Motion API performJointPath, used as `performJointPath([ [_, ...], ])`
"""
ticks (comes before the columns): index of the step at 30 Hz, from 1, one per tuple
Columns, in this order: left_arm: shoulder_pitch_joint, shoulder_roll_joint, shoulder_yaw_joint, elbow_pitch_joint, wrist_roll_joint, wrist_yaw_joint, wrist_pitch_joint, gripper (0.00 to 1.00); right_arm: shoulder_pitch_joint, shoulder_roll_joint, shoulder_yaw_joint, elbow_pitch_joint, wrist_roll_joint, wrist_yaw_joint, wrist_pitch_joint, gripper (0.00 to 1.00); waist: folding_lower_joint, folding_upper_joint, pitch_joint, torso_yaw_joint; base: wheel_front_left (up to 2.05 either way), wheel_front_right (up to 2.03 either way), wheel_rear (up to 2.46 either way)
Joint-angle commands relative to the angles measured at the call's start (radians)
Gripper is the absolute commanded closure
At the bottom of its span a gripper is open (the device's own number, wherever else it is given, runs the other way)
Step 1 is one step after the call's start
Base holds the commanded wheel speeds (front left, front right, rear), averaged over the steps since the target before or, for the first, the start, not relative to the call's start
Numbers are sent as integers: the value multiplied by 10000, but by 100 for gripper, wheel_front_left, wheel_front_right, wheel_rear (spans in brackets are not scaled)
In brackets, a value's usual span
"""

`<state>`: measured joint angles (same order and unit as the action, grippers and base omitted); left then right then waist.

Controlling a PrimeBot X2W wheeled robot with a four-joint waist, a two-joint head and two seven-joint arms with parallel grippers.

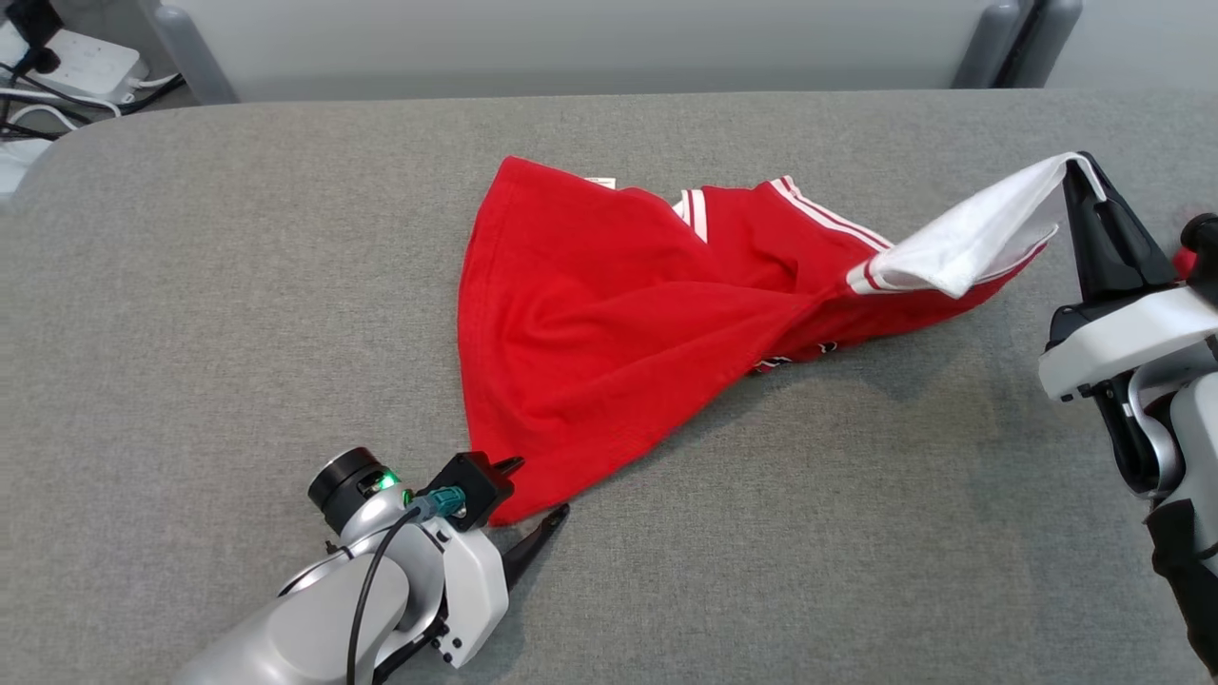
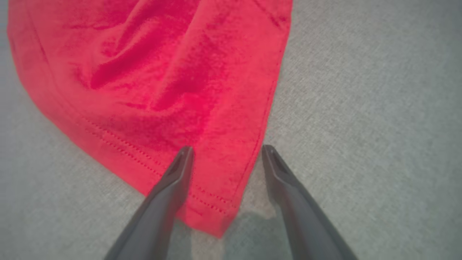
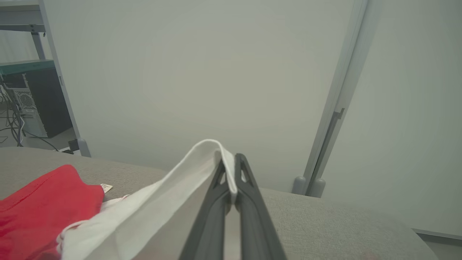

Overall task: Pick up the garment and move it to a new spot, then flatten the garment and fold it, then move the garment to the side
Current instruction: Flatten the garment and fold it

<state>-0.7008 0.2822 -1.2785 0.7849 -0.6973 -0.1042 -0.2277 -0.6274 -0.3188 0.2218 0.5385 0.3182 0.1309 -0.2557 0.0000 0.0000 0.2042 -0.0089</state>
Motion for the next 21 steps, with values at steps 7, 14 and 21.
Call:
performJointPath([
  [7, 73, 83, 435, 138, 103, 549, -259, 0, 146, 34, -151, -89, 27, -2, -60, 100, 0, 0, -136, 337, 0, 0, 0],
  [14, 431, -171, 616, -323, 656, 1200, -334, 0, 100, 113, -142, -76, 14, -2, -61, 100, 0, 0, -160, 348, 0, 0, 0],
  [21, 802, -116, 817, -755, 1458, 1938, -338, 0, 84, 115, -146, -36, 29, -2, -61, 100, 0, 0, -209, 369, 0, 0, 0],
])
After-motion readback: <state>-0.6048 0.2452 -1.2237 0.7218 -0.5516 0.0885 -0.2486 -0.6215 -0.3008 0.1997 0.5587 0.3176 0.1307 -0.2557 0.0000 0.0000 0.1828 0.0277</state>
